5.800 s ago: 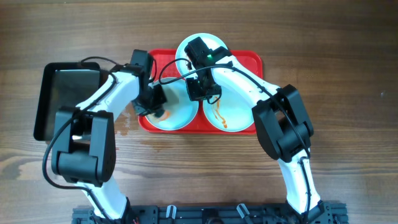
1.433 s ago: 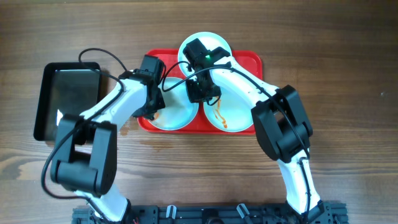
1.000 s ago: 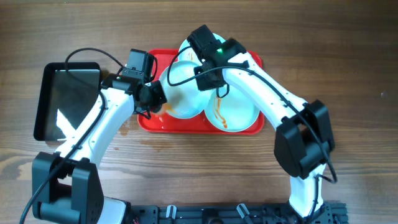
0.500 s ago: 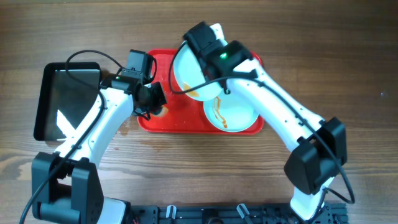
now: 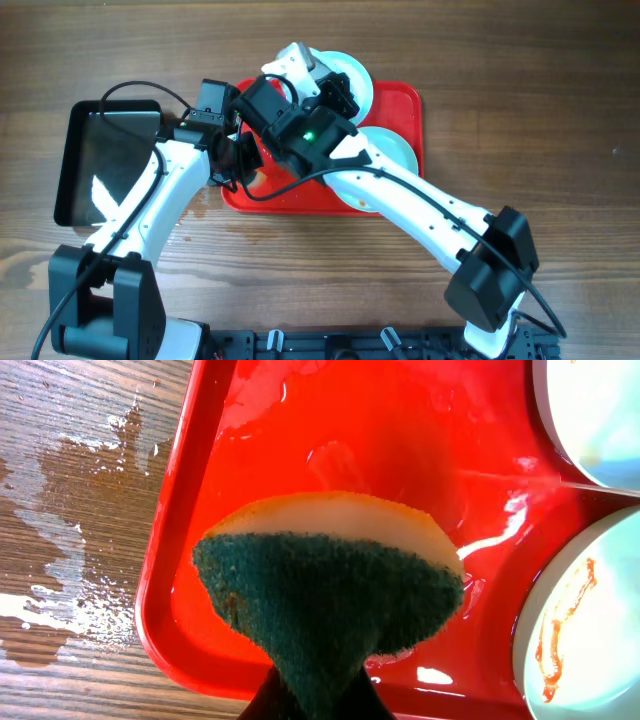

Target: Clean dirty plates on tray and stack at the side

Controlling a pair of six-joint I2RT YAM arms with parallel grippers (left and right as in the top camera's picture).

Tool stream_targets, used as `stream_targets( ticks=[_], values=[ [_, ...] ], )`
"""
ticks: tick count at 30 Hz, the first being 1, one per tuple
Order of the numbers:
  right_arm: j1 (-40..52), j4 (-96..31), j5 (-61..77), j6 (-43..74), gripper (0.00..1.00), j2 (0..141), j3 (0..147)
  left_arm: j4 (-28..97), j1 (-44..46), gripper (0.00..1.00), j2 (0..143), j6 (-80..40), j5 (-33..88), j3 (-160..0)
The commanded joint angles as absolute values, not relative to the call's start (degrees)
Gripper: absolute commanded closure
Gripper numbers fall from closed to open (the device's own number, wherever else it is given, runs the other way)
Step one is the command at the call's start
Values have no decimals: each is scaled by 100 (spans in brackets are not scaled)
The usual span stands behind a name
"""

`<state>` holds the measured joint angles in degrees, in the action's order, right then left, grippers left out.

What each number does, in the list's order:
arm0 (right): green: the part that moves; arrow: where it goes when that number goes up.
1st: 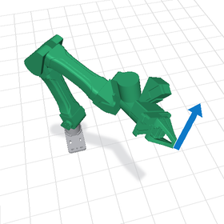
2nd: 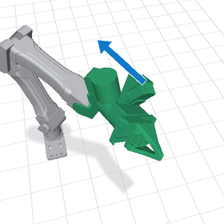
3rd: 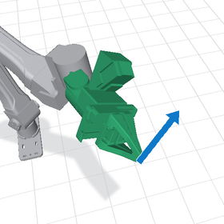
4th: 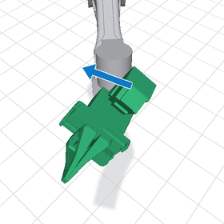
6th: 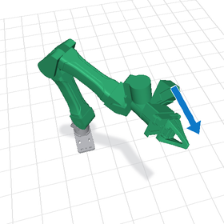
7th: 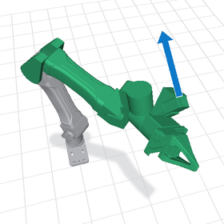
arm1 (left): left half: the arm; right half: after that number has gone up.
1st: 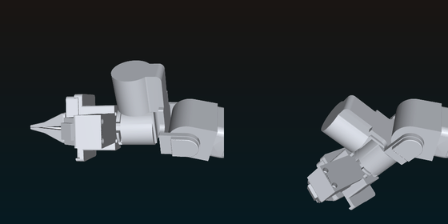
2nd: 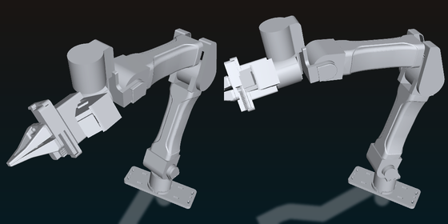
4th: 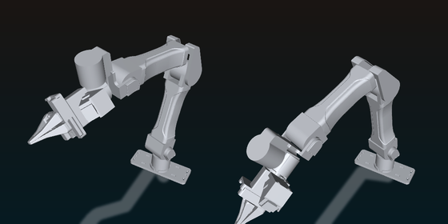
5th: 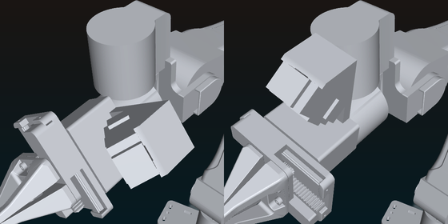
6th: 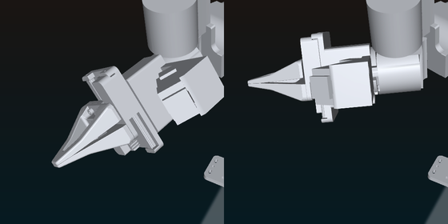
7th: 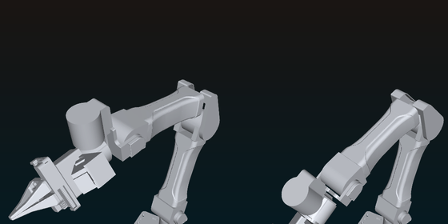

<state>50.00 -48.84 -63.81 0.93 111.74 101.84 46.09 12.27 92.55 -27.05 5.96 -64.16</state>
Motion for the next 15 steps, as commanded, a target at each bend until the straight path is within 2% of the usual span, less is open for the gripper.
stream_targets(
  ticks=[1, 7, 9, 12, 13, 15],
  values=[
    [5118, -4842, -6947, 3, 95, 11067, 10252, 4593, 1210, 96, 9194, -2591, 661, -6396],
    [5157, -4908, -6587, 217, 96, 11067, 10252, 4593, 1210, 96, 9194, -2591, 663, -6396],
    [5133, -5159, -5470, 495, 96, 11067, 10252, 4595, 1210, 96, 9194, -2591, 663, -6396],
    [4890, -5516, -4156, 1616, 96, 11067, 10210, 4593, 1210, 96, 9194, -2591, 661, -6396],
    [4676, -5559, -3336, 2021, 96, 11069, 10165, 4593, 1210, 96, 9194, -2591, 661, -6396],
    [4438, -5577, -2359, 2252, 96, 11111, 10160, 4591, 1210, 96, 9194, -2591, 661, -6396]
  ],
)
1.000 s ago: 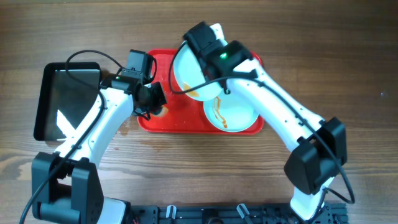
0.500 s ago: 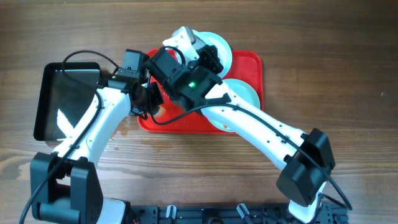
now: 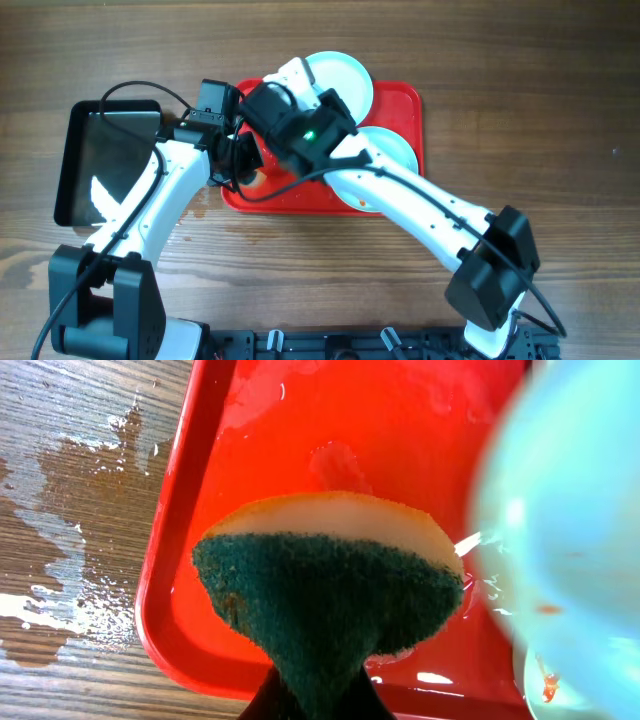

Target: Clean dirty plates on tray and stack at the side

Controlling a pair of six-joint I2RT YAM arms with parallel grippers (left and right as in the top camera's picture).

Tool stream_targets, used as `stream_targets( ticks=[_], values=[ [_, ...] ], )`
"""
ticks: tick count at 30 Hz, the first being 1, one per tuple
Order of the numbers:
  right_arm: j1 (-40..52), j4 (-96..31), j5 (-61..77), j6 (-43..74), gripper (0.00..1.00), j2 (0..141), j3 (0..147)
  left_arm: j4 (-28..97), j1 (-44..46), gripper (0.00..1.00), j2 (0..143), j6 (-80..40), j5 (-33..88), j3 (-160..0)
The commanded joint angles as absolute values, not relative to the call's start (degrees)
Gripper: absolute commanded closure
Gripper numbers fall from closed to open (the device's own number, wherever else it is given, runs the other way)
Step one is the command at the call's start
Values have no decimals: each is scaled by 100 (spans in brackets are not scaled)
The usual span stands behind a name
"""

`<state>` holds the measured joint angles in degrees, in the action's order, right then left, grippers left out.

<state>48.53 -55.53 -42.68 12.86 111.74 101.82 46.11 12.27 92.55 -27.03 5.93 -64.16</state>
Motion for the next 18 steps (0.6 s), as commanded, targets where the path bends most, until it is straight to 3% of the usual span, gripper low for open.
stream_targets(
  ticks=[1, 6, 18],
  values=[
    [4311, -5610, -1979, 2456, 96, 11139, 10156, 4589, 1210, 96, 9194, -2591, 661, -6396],
    [3826, -5655, -1090, 3017, 96, 11690, 10149, 4567, 1210, 96, 9194, -2591, 659, -6396],
    [3806, -5468, -701, 3301, 96, 12420, 10149, 4342, 1267, 96, 9194, -2593, 956, -6355]
  ],
)
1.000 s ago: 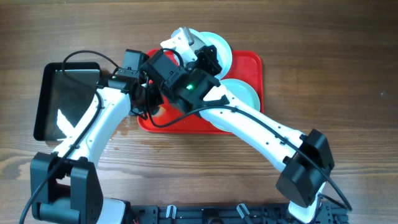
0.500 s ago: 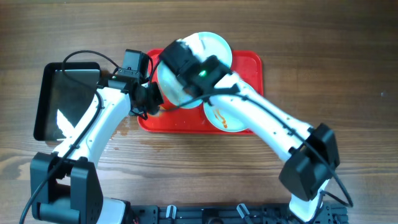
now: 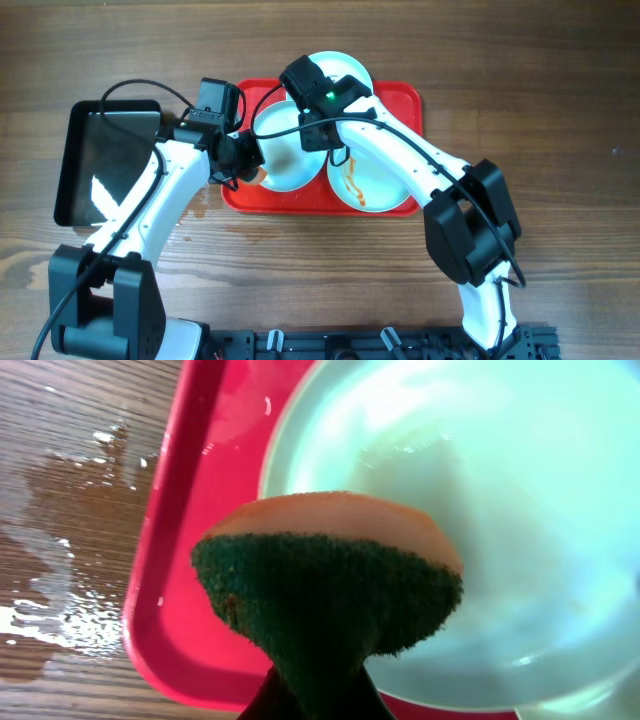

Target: Clean dirty plates on tray and stack at the side

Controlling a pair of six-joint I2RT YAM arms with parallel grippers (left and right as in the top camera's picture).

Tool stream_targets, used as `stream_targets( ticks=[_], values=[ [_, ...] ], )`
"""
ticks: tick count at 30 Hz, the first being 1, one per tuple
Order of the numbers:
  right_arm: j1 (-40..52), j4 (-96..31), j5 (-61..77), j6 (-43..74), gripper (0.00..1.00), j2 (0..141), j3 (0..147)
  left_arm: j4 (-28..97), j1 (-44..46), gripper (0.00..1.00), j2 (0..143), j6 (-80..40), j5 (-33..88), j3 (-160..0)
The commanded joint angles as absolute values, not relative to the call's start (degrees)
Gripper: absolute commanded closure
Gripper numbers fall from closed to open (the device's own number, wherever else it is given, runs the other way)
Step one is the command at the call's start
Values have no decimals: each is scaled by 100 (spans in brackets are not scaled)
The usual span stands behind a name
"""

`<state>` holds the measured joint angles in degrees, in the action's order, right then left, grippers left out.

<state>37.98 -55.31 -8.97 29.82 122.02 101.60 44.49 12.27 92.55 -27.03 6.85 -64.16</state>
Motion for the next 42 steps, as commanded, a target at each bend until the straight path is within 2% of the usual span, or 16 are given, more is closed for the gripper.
stream_targets(
  ticks=[1, 6, 14, 25, 30, 34, 42],
  values=[
    [3806, -5435, -580, 3319, 96, 12468, 10149, 4241, 1302, 96, 9201, -2598, 958, -6305],
    [3806, -5404, -287, 3319, 96, 12560, 10149, 3647, 1540, 96, 9299, -3100, 985, -5800],
    [3806, -5542, -139, 3312, 96, 12560, 10149, 2840, 1752, 96, 9577, -3267, 843, -5426],
    [3802, -5487, 56, 3299, 96, 13030, 10149, 2742, 1754, 96, 9854, -3258, 250, -5422],
    [3800, -5465, 49, 3297, 96, 13030, 10149, 3116, 1747, 96, 9902, -3170, -823, -5422],
    [3800, -5419, 51, 3297, 96, 13032, 10149, 3103, 1747, 96, 9902, -2591, -952, -5422],
    [3806, -5286, 51, 3280, 96, 13310, 9979, 3133, 1747, 96, 9902, -2517, -1540, -5422]
  ],
)
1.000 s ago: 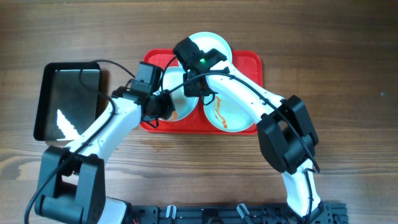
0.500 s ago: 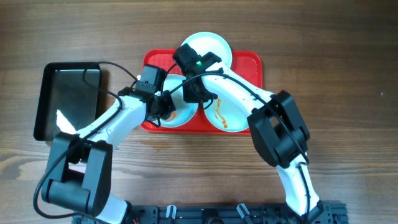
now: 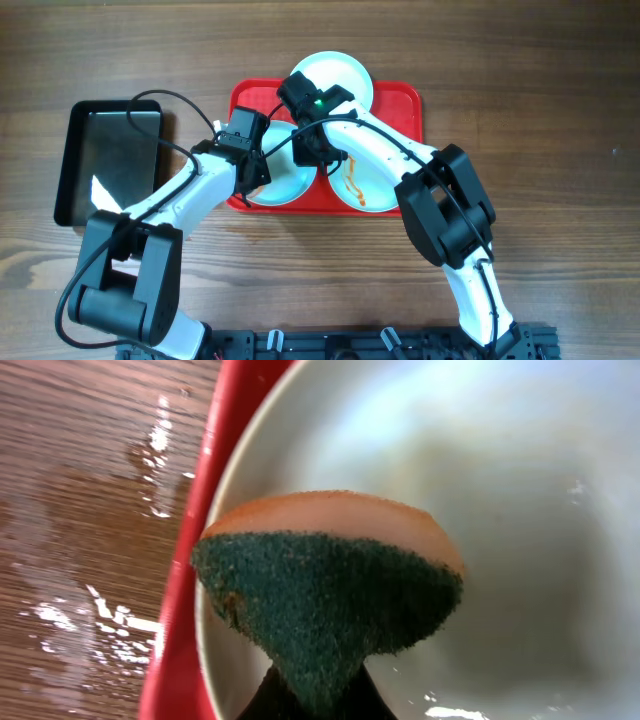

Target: Clean dirty plates on tray and stack at the side

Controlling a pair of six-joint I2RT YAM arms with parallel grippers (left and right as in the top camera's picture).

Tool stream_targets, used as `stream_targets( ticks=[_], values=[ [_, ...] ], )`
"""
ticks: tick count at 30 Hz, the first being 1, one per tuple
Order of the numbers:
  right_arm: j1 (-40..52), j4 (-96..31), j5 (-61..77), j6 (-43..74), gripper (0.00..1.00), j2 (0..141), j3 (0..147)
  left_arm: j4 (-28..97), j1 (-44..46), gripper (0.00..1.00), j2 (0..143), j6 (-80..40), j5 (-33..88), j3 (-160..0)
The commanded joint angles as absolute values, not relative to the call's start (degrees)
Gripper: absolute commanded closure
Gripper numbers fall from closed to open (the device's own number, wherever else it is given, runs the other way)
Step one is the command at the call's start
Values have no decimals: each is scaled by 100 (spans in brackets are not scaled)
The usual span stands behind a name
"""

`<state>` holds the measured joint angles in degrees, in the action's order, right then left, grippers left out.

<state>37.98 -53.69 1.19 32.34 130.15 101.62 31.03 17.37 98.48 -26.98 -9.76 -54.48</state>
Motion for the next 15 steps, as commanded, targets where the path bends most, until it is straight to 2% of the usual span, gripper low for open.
stream_targets(
  ticks=[1, 5, 15],
  values=[
    [3806, -5203, 54, 3282, 96, 13310, 9911, 3129, 1747, 96, 9902, -2399, -1706, -5422],
    [3806, -5035, 54, 3299, 96, 13310, 9717, 2965, 1747, 96, 9902, -2383, -2530, -5422],
    [3806, -5039, 56, 3299, 96, 13310, 9706, 1922, 1767, 96, 9808, -2344, -2305, -5424]
  ],
)
